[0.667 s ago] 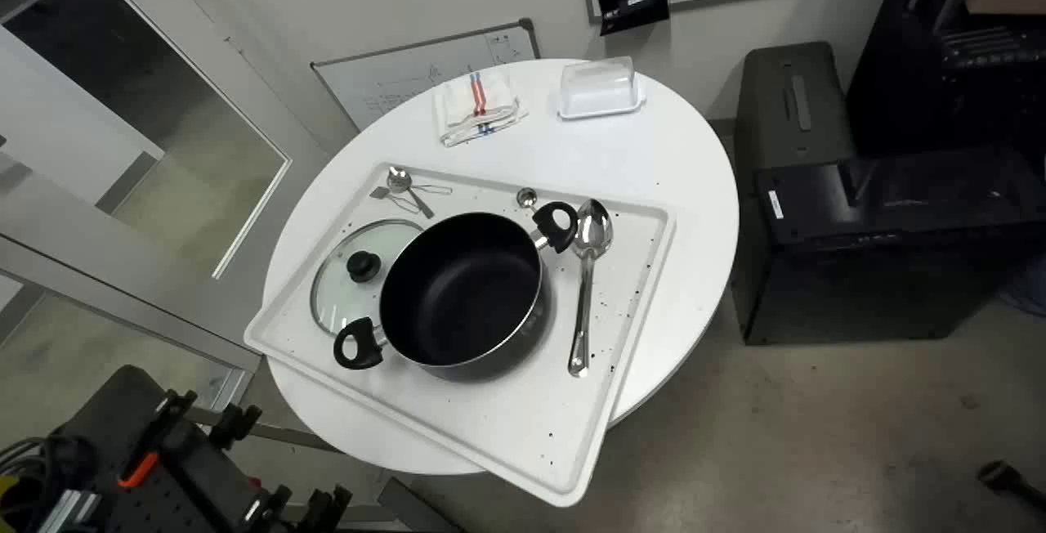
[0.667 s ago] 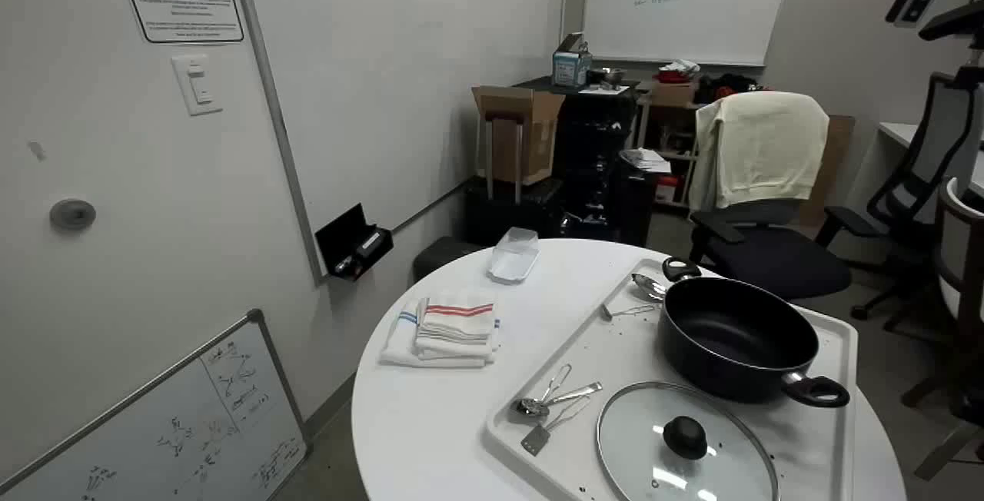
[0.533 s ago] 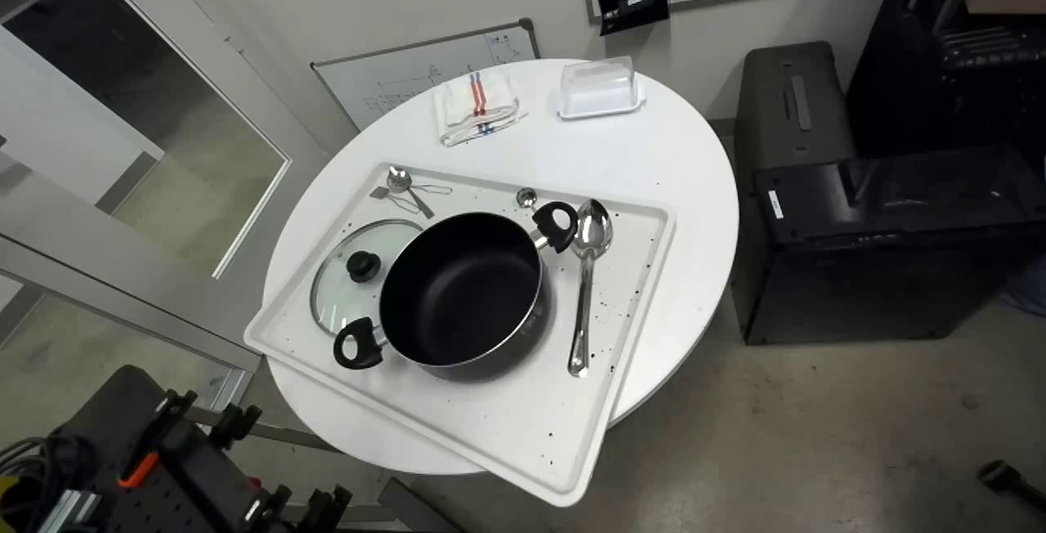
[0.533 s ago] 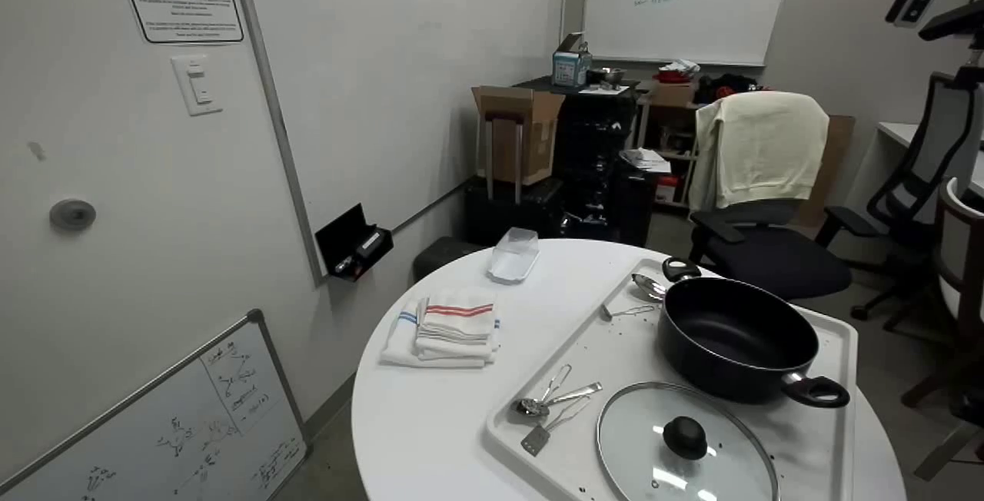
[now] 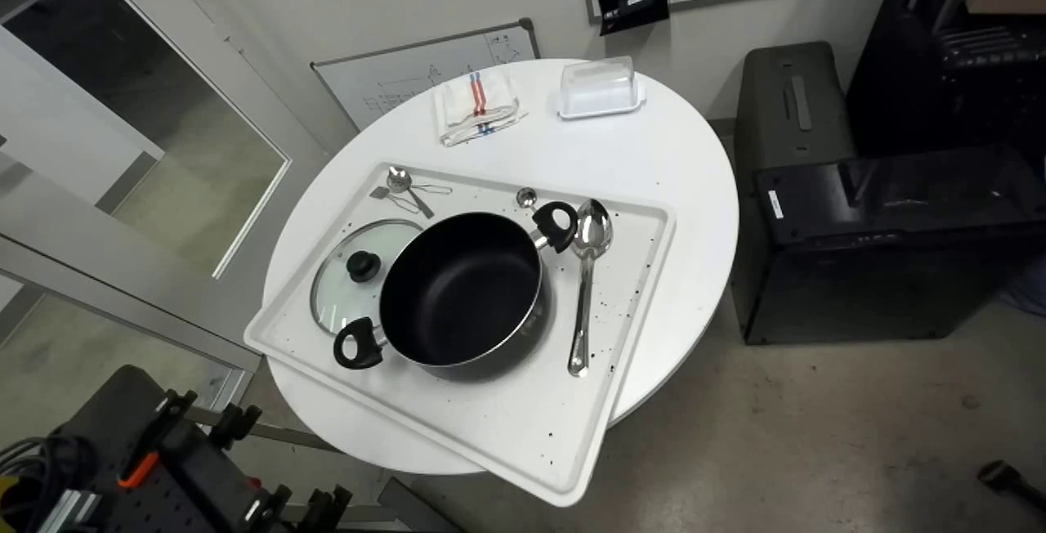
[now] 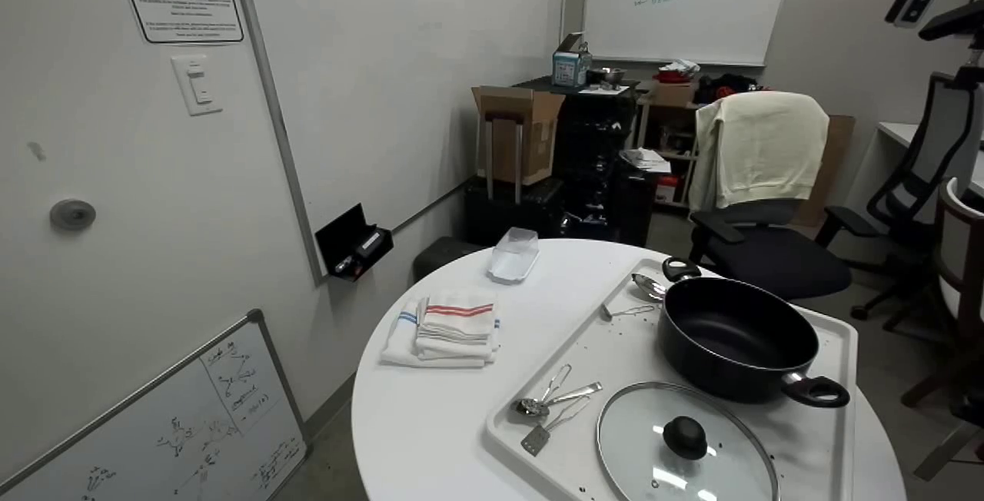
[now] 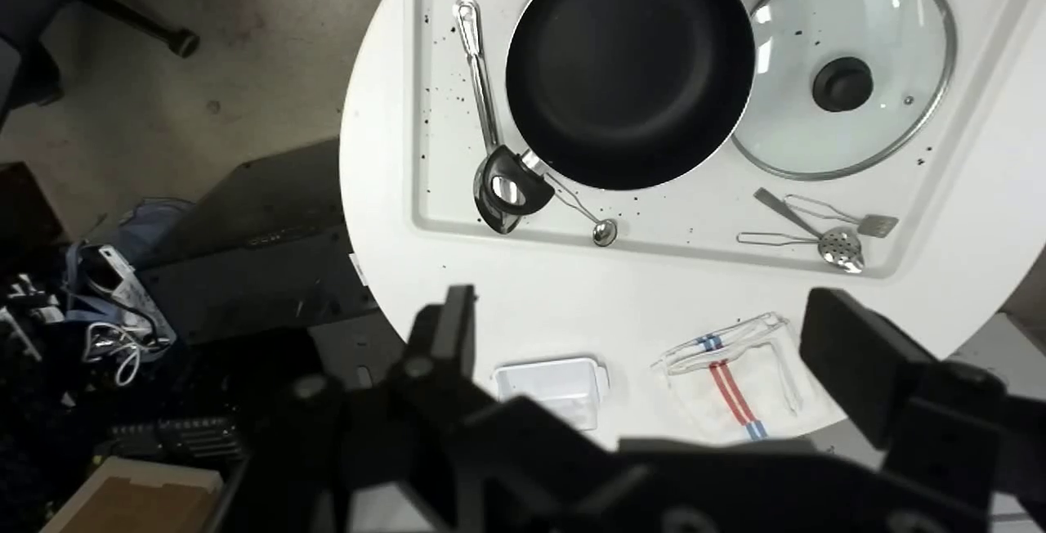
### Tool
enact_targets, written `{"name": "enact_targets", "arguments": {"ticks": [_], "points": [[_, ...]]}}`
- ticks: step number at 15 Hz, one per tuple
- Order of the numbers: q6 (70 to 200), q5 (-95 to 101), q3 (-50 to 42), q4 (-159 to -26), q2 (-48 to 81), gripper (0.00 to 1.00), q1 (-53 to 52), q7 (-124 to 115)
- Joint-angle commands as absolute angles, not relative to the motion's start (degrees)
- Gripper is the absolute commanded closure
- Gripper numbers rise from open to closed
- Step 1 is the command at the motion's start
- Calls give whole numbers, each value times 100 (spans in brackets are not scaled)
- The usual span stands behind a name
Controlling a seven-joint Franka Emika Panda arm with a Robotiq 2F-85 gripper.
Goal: Put the glass lid on the black pot.
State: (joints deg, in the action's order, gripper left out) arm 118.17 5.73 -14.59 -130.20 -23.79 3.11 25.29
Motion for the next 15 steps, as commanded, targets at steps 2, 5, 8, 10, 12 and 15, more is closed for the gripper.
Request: {"name": "enact_targets", "arguments": {"ticks": [2, 5, 8, 10, 12, 15], "points": [[11933, 370, -1408, -13013, -2172, 0, 268, 2692], [12131, 206, -1338, -13061, -1904, 0, 162, 2738], [12592, 176, -1122, -13228, -1543, 0, 43, 2683], [12885, 220, -937, -13337, -1281, 0, -40, 2651], [13133, 255, -738, -13423, -1000, 0, -119, 2639], [13485, 308, -425, -13522, -528, 0, -236, 2646]]}}
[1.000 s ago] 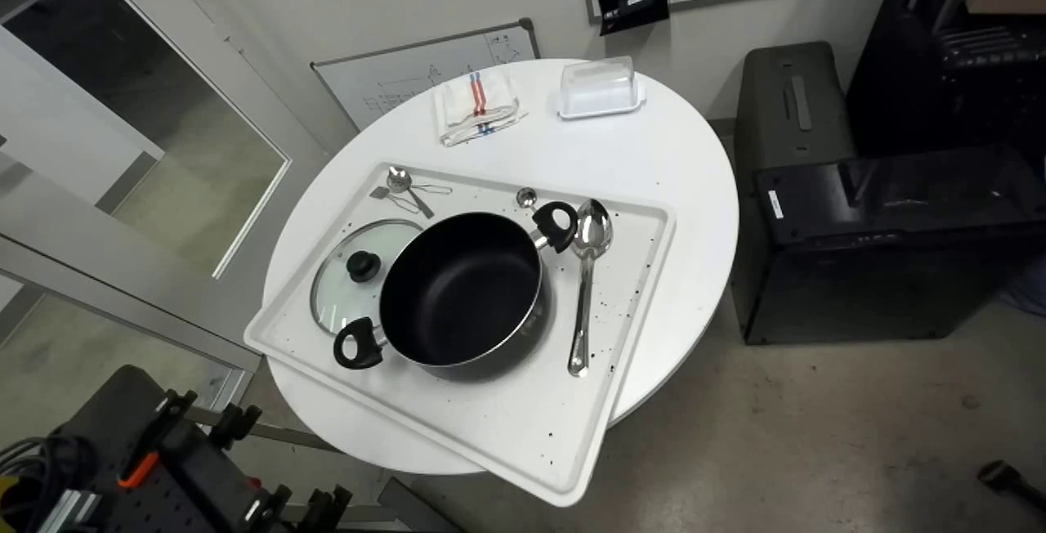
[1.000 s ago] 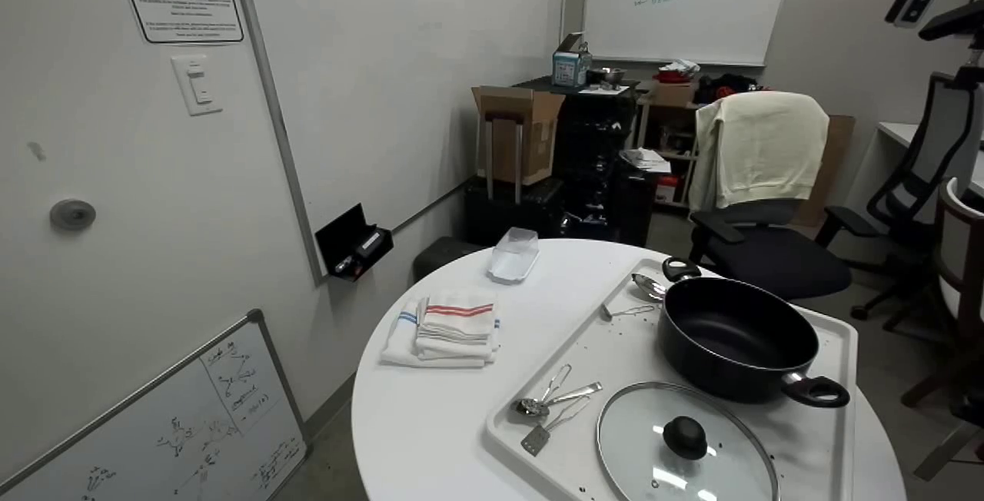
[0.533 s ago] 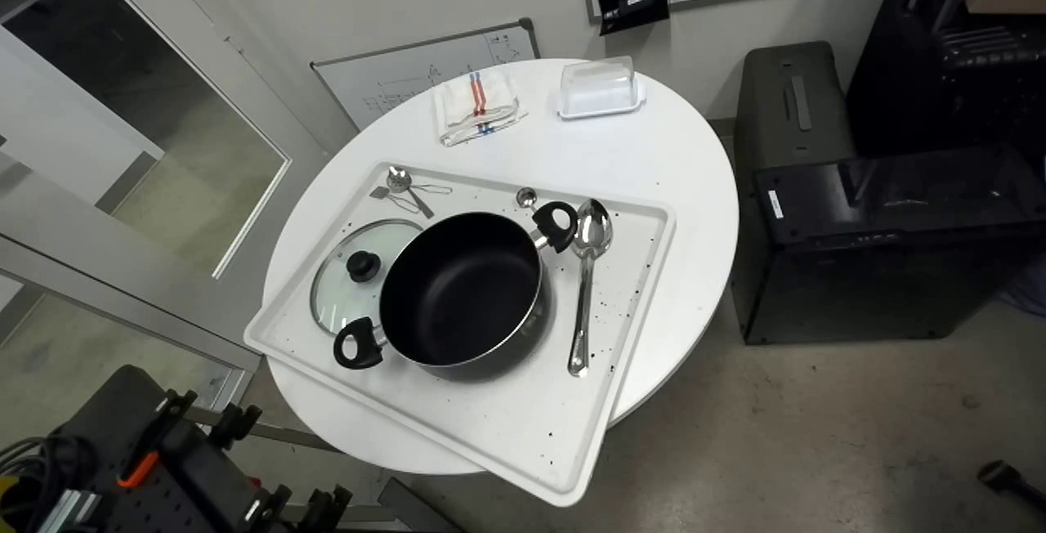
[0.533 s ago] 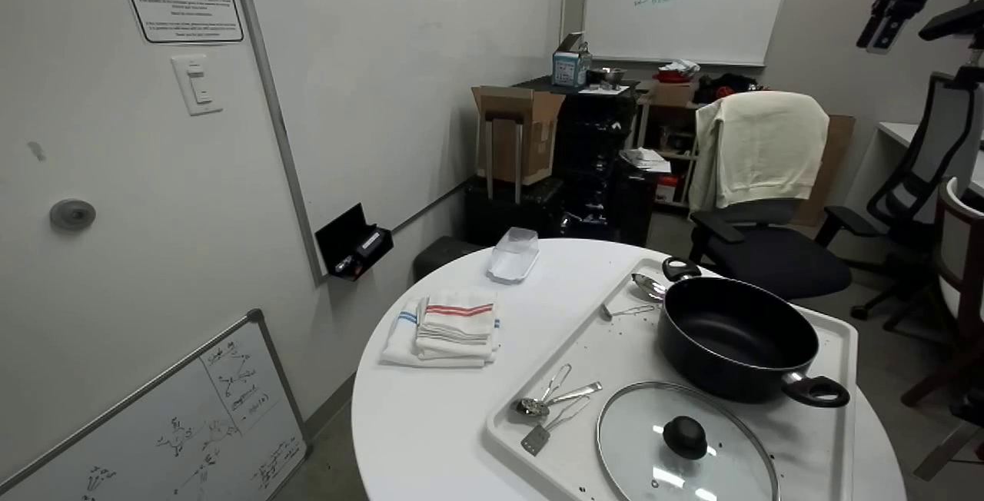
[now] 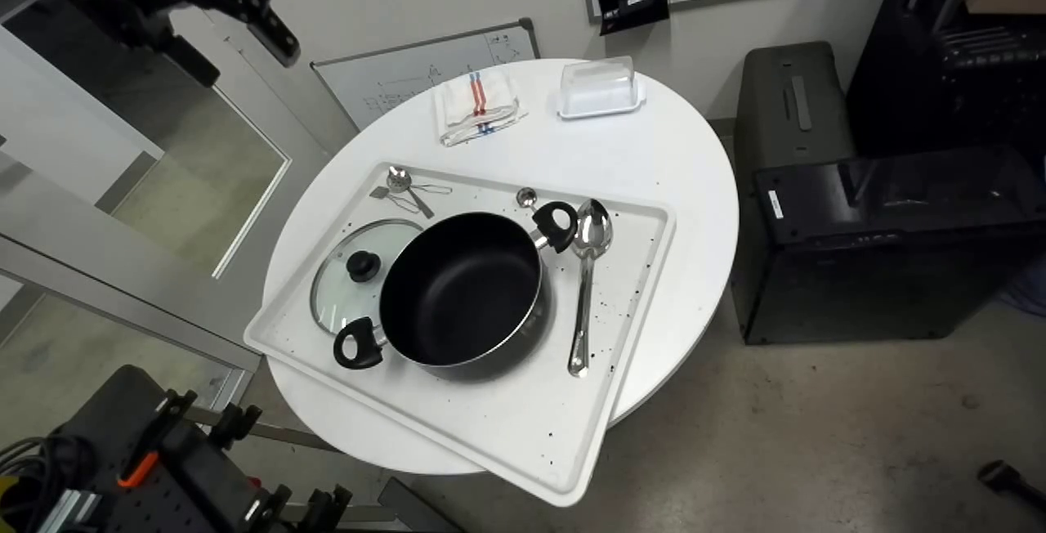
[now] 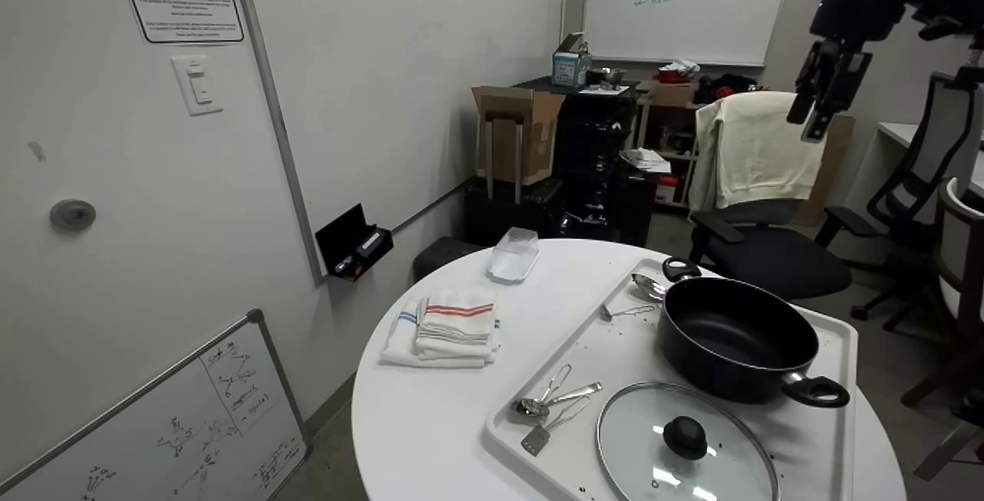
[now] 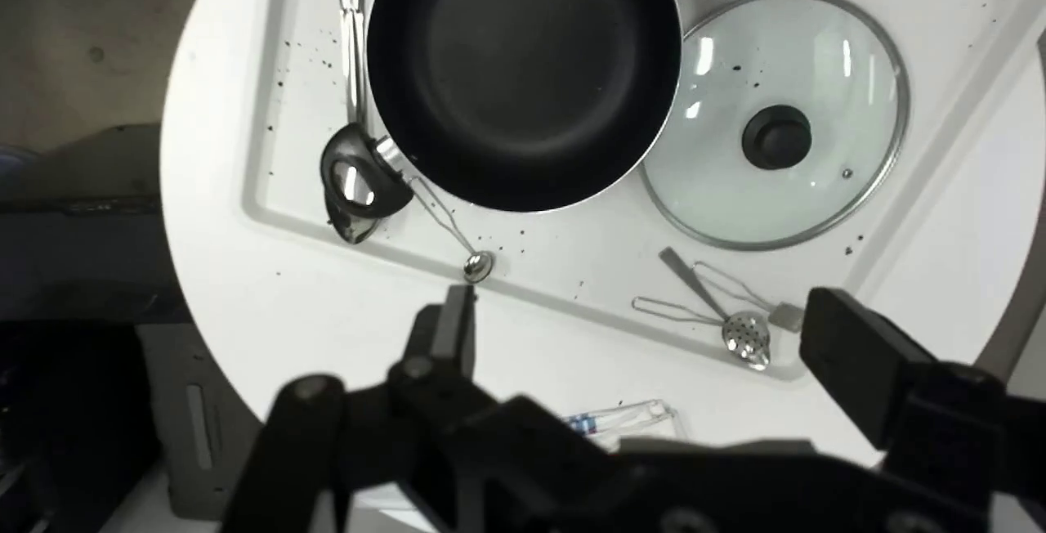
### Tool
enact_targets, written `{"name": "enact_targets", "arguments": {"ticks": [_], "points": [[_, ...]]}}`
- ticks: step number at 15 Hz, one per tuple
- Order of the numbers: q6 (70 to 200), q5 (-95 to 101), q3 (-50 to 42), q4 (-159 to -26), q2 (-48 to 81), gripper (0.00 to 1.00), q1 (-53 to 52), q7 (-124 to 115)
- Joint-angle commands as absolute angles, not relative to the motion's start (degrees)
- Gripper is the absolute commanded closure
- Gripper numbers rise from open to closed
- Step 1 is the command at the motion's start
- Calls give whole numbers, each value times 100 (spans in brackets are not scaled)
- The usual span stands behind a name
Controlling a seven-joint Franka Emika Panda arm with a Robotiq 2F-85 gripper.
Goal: Put the glass lid on the black pot.
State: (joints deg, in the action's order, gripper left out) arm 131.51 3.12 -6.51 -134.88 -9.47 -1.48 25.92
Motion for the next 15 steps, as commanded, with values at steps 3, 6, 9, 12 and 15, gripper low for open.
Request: {"name": "enact_targets", "arguments": {"ticks": [3, 6, 9, 12, 15], "points": [[13811, 300, -126, -13584, 12, 0, -349, 2691], [14189, 397, 150, -13586, 589, 0, -402, 2633], [14594, 628, 355, -13586, 1141, 0, -420, 2550], [15106, 1001, 462, -13616, 1724, 0, -446, 2499], [15764, 1651, 356, -13611, 2294, 0, -592, 2198]]}}
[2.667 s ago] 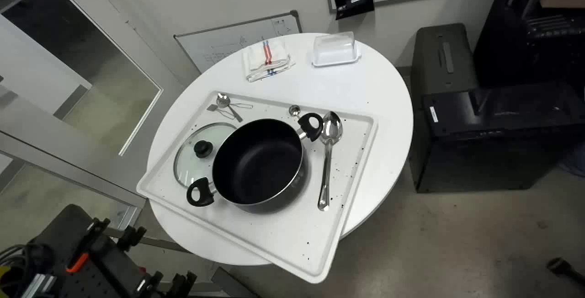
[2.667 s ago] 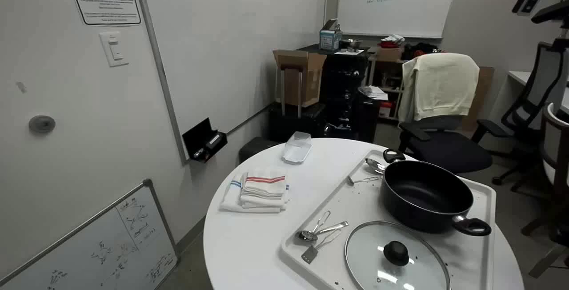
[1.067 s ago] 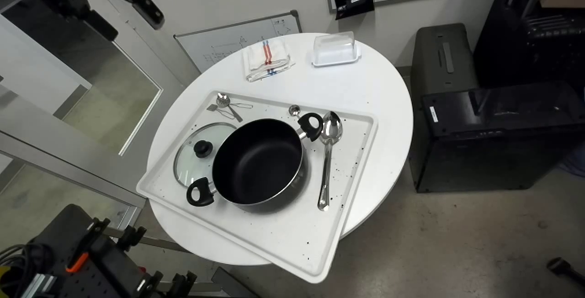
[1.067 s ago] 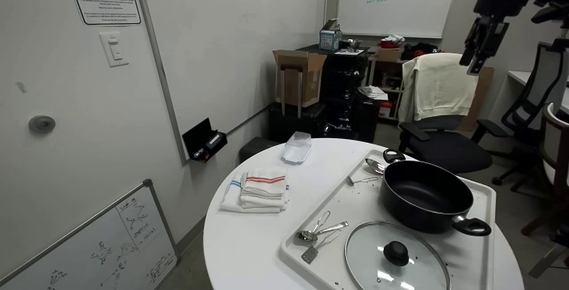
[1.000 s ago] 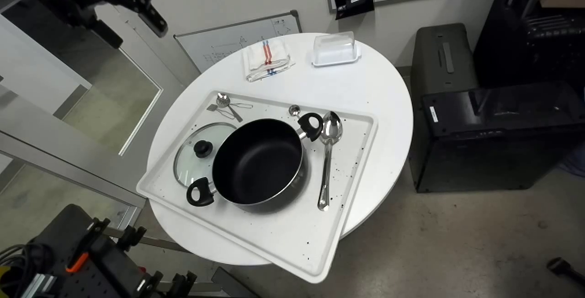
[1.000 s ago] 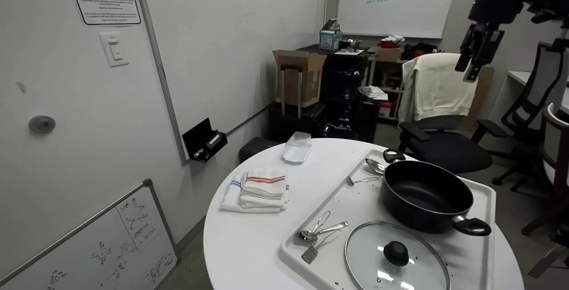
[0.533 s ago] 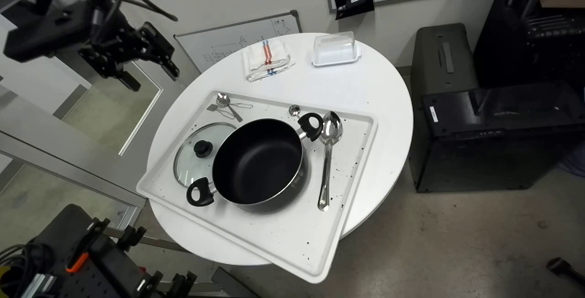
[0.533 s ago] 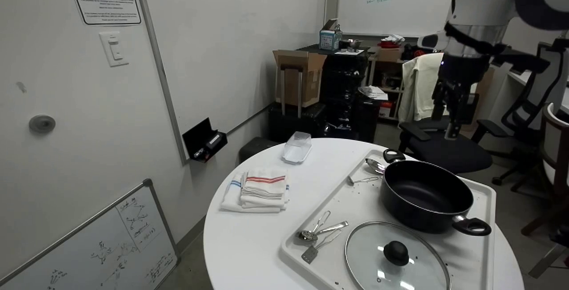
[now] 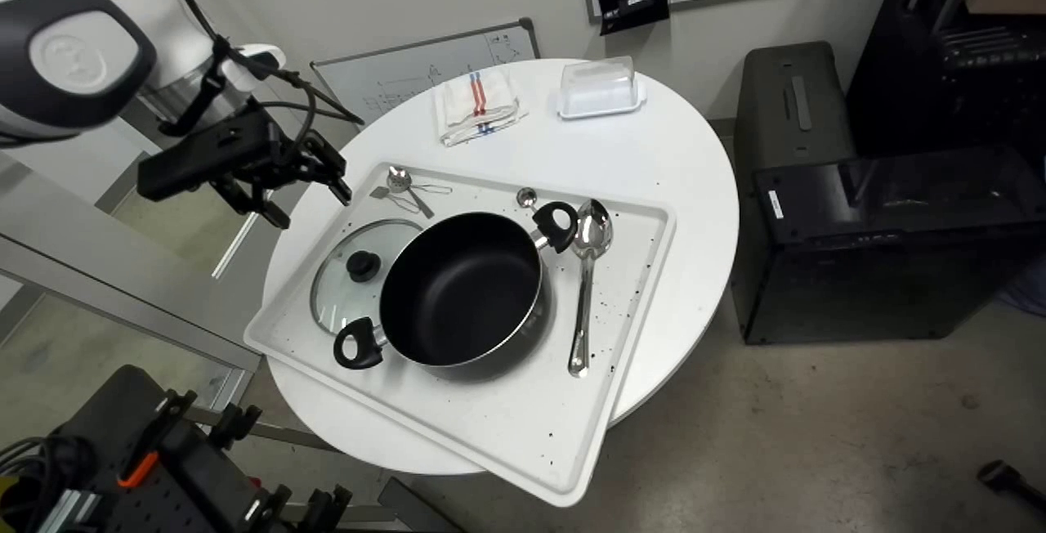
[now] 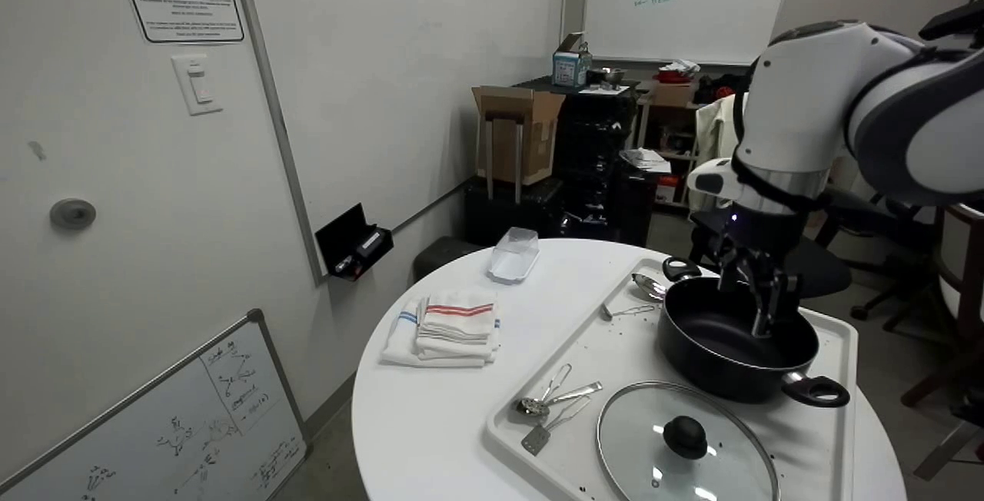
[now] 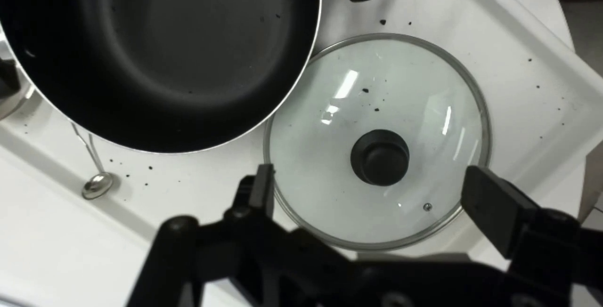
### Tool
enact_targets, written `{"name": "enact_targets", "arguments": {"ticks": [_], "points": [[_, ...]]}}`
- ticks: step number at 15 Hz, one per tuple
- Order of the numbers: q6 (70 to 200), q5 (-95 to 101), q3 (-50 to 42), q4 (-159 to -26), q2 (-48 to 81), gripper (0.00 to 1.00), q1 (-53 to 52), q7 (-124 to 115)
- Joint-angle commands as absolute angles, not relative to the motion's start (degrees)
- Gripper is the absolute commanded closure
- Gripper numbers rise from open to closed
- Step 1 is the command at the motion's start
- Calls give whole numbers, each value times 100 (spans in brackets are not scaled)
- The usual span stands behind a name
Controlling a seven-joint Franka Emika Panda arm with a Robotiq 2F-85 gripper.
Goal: Put the glass lid on the black pot.
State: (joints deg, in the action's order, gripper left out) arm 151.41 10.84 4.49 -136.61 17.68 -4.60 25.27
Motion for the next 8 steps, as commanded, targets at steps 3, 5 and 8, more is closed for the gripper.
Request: {"name": "enact_targets", "arguments": {"ticks": [3, 5, 8], "points": [[16337, 2254, 101, -13525, 2825, 0, -880, 1759], [16666, 2518, -75, -13494, 3123, 0, -1113, 1531], [17055, 2688, -299, -13429, 3504, 0, -1466, 1324]]}}
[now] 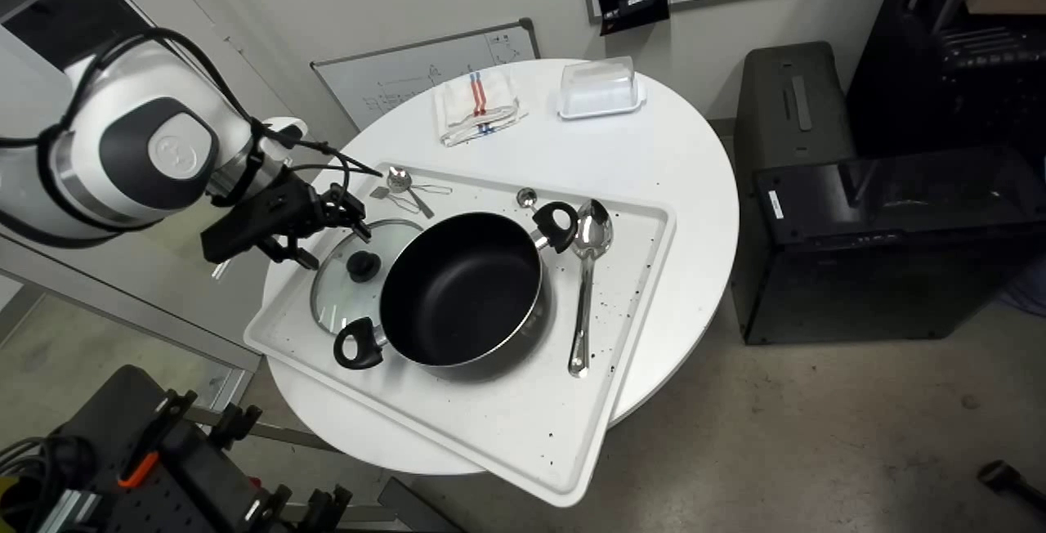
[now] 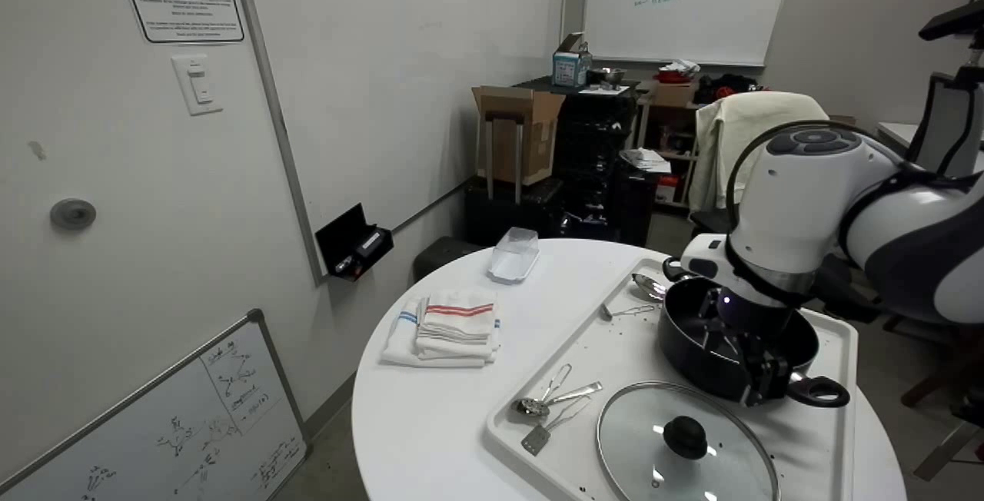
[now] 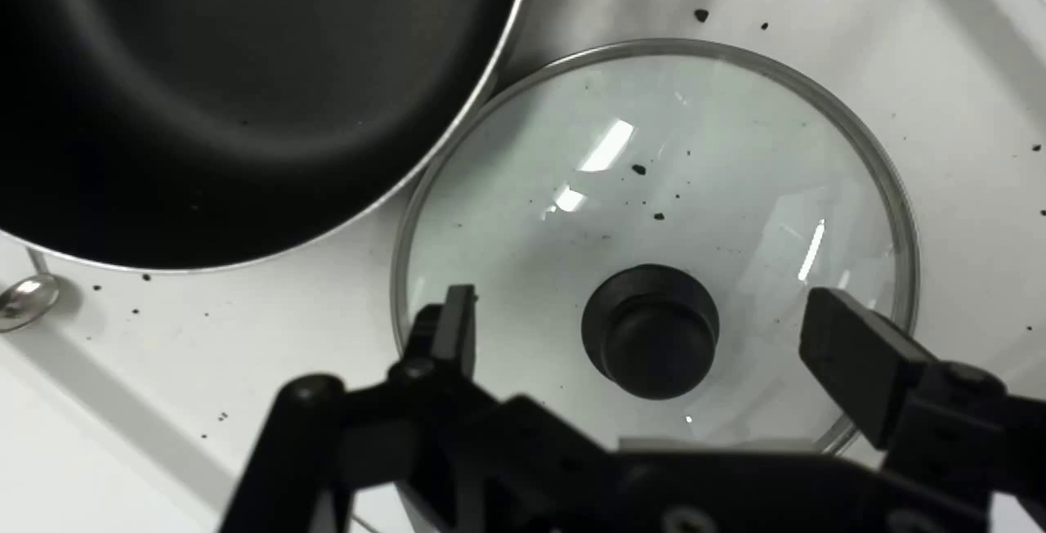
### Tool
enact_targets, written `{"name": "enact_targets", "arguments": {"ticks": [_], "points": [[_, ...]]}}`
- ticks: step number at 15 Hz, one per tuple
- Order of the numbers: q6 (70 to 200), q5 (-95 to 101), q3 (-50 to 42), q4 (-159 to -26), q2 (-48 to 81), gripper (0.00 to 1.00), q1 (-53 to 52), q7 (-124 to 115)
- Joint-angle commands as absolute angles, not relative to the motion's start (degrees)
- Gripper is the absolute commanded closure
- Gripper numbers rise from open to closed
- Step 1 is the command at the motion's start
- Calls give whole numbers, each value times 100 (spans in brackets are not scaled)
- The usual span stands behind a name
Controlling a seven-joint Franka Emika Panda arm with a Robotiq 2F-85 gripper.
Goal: Put the glass lid on the black pot.
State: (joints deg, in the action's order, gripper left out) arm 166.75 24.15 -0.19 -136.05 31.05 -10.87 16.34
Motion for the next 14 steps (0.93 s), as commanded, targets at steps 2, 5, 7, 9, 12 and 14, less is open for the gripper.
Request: {"name": "enact_targets", "arguments": {"ticks": [2, 5, 7, 9, 12, 14], "points": [[17226, 2679, -399, -13321, 3753, 0, -1666, 1266], [17324, 2616, -538, -13137, 4060, 0, -1947, 1223], [17344, 2599, -617, -13012, 4226, 0, -2085, 1195], [17354, 2585, -656, -12897, 4365, 0, -2166, 1188], [17342, 2562, -678, -12728, 4529, 0, -2220, 1190], [17333, 2543, -665, -12613, 4626, 0, -2206, 1197]]}}
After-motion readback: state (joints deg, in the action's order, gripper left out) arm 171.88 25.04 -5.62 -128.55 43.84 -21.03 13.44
